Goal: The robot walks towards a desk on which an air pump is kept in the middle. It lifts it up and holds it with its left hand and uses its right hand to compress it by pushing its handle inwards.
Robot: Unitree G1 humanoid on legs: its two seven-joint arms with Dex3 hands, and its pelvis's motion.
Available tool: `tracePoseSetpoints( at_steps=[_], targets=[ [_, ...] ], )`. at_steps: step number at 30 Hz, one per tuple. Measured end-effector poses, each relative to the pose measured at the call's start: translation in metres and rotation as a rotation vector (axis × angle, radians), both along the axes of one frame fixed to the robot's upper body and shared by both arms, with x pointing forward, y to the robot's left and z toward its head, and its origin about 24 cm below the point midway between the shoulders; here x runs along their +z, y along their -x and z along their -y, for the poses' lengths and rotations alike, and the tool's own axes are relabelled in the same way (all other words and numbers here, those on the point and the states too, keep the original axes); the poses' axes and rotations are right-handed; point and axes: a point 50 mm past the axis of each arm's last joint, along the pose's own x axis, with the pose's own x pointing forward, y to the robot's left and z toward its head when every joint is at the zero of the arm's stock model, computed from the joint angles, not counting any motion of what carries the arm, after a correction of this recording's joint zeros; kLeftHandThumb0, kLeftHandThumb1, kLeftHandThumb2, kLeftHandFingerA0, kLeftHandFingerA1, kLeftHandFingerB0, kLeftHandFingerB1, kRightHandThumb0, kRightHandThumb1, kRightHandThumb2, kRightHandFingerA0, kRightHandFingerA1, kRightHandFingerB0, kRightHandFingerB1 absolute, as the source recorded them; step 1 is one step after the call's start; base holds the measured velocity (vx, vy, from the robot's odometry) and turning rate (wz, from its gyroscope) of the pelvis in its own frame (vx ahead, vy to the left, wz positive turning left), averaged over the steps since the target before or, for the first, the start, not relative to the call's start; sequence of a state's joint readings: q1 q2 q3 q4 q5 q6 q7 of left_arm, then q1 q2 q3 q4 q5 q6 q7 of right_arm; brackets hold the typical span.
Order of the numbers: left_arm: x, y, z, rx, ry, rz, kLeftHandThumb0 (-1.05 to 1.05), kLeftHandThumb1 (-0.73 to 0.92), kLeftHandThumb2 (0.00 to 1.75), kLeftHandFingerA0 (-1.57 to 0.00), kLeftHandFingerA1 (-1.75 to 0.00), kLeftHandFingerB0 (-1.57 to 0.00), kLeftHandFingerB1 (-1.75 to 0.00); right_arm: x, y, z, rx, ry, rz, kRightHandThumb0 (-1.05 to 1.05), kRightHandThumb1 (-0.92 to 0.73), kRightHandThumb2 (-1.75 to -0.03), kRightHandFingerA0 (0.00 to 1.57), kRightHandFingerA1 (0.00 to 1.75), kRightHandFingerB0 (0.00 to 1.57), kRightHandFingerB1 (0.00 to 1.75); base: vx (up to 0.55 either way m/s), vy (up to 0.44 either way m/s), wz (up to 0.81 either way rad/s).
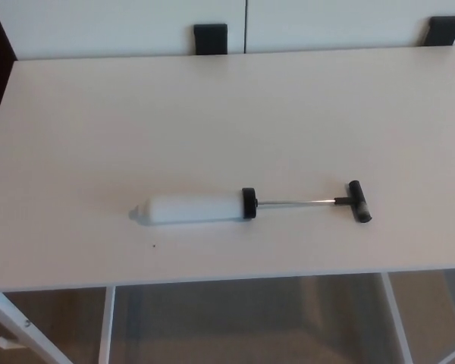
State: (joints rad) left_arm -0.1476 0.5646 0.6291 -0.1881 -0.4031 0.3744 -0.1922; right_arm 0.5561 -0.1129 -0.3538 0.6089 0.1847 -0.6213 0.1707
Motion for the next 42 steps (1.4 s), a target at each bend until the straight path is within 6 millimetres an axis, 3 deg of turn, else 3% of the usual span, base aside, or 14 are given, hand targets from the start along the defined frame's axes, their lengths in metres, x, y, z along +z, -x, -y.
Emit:
tracePoseSetpoints(
  at_steps=[5,7,17,19,20,24,27,28,33,36,39,42],
  targets=[
    [0.016,-0.026,0.043,-0.154,-0.097,0.020,-0.47,0.40,0.63,-0.28,-0.42,-0.17,-0.35,0.000,-0.001,-0.001,0.004,-0.004,0.004,-0.31,-0.58,-0.57,0.87,0.52,0.58,0.42,0.00,0.000,0.00],
    [0.016,-0.026,0.043,-0.154,-0.097,0.020,-0.51,0.41,0.65,-0.23,-0.41,-0.15,-0.35,0.000,-0.001,-0.001,0.004,-0.004,0.004,-0.30,-0.60,-0.57,0.88,0.52,0.57,0.42,0.00,0.000,0.00],
    [0.014,-0.063,0.119,-0.393,-0.255,-0.035,-0.52,0.42,0.65,-0.17,-0.39,-0.12,-0.34,0.000,-0.002,-0.002,0.011,-0.007,0.010,-0.30,-0.61,-0.58,0.86,0.54,0.56,0.43,0.00,0.000,0.00],
    [0.008,-0.070,0.138,-0.452,-0.285,-0.061,-0.51,0.42,0.65,-0.16,-0.39,-0.11,-0.33,0.001,-0.003,-0.003,0.013,-0.007,0.012,-0.33,-0.59,-0.57,0.88,0.54,0.57,0.42,0.00,0.000,0.00],
    [0.008,-0.070,0.138,-0.452,-0.285,-0.061,-0.29,0.36,0.89,-0.01,-0.48,0.00,-0.47,0.001,-0.003,-0.003,0.013,-0.007,0.012,-0.32,-0.60,-0.57,0.86,0.54,0.55,0.42,0.00,0.000,0.00],
    [-0.004,-0.080,0.172,-0.551,-0.353,-0.120,-0.29,0.36,0.90,-0.01,-0.48,0.00,-0.47,0.000,-0.003,-0.004,0.018,-0.011,0.013,-0.33,-0.59,-0.57,0.87,0.54,0.56,0.42,0.00,0.000,0.00],
    [-0.017,-0.084,0.193,-0.613,-0.407,-0.174,-0.28,0.35,0.89,-0.01,-0.49,0.00,-0.47,0.000,-0.003,-0.004,0.021,-0.013,0.012,-0.31,-0.60,-0.58,0.88,0.54,0.58,0.42,0.00,0.000,0.00],
    [-0.017,-0.084,0.193,-0.613,-0.407,-0.174,-0.51,0.42,0.65,-0.17,-0.40,-0.11,-0.34,0.000,-0.003,-0.004,0.021,-0.013,0.012,-0.26,-0.61,-0.58,0.88,0.53,0.58,0.41,0.00,0.000,0.00],
    [-0.034,-0.088,0.218,-0.681,-0.486,-0.247,-0.52,0.40,0.66,-0.20,-0.42,-0.08,-0.33,-0.001,-0.004,-0.005,0.027,-0.018,0.011,-0.28,-0.62,-0.58,0.89,0.52,0.57,0.41,0.00,0.000,0.00],
    [-0.055,-0.090,0.239,-0.738,-0.593,-0.332,-0.52,0.40,0.66,-0.20,-0.42,-0.08,-0.33,-0.002,-0.004,-0.007,0.036,-0.025,0.009,-0.28,-0.62,-0.58,0.89,0.52,0.57,0.41,0.00,0.000,0.00],
    [-0.059,-0.090,0.243,-0.748,-0.617,-0.350,-0.53,0.39,0.65,-0.18,-0.40,-0.08,-0.33,-0.002,-0.004,-0.007,0.039,-0.027,0.008,-0.27,-0.63,-0.58,0.90,0.52,0.59,0.42,0.00,0.000,0.00],
    [-0.077,-0.090,0.256,-0.780,-0.716,-0.421,-0.53,0.39,0.65,-0.21,-0.42,-0.08,-0.33,-0.002,-0.005,-0.009,0.047,-0.032,0.006,-0.28,-0.63,-0.59,0.91,0.52,0.58,0.42,0.00,0.000,0.00]
  ],
)
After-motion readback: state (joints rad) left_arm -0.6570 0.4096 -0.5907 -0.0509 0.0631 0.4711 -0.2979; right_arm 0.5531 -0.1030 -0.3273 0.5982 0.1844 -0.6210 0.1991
